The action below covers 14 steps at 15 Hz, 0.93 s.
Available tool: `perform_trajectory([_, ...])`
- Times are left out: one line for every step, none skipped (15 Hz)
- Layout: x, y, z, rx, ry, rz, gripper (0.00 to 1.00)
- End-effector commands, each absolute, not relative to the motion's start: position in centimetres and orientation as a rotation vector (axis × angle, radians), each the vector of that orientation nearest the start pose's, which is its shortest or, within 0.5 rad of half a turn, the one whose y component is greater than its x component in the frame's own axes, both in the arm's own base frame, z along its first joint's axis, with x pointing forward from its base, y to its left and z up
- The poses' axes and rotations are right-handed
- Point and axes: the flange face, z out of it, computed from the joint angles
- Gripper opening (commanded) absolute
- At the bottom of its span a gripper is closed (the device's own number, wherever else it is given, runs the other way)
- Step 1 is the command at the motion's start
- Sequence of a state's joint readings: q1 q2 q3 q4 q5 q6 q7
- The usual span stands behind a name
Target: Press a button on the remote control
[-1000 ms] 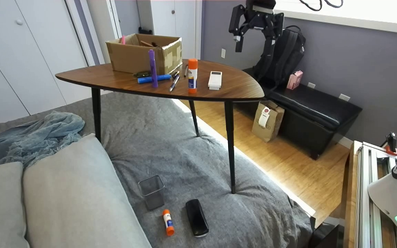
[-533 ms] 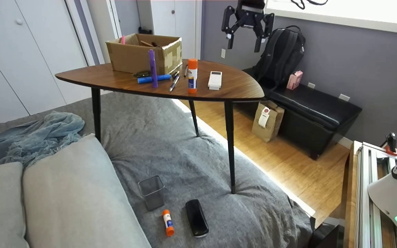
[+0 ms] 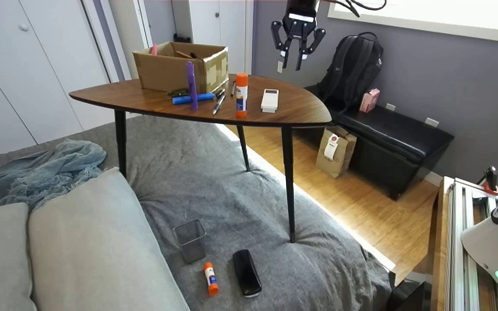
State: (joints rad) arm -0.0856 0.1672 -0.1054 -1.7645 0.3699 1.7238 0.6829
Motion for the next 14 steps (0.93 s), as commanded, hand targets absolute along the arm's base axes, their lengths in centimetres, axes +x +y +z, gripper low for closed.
perform_trajectory([60.5,-8.6,44.8,-2.41,1.393,0.454,0.04])
perform_trajectory([60.9,-8.7,44.3,-2.394,1.41,0.462,0.0])
perform_trajectory([61.2,-8.9,43.9,-2.378,1.422,0.472,0.0])
perform_trajectory([61.6,-9.0,43.4,-2.364,1.433,0.485,0.0])
perform_trajectory([61.9,-9.0,43.0,-2.35,1.45,0.491,0.0])
perform_trajectory([62.1,-9.0,42.6,-2.34,1.463,0.5,0.0])
perform_trajectory([62.3,-9.0,42.1,-2.333,1.476,0.509,0.0])
perform_trajectory([62.6,-9.0,41.7,-2.327,1.489,0.512,0.0])
perform_trajectory([62.8,-9.0,41.4,-2.323,1.499,0.518,0.0])
perform_trajectory([62.9,-9.0,41.0,-2.319,1.511,0.521,0.0])
perform_trajectory([63.1,-9.1,40.7,-2.311,1.524,0.525,0.0])
perform_trajectory([63.3,-9.1,40.5,-2.306,1.534,0.527,0.0])
perform_trajectory([63.4,-9.1,40.2,-2.302,1.542,0.533,0.0])
perform_trajectory([63.5,-9.2,40.1,-2.299,1.548,0.537,0.0])
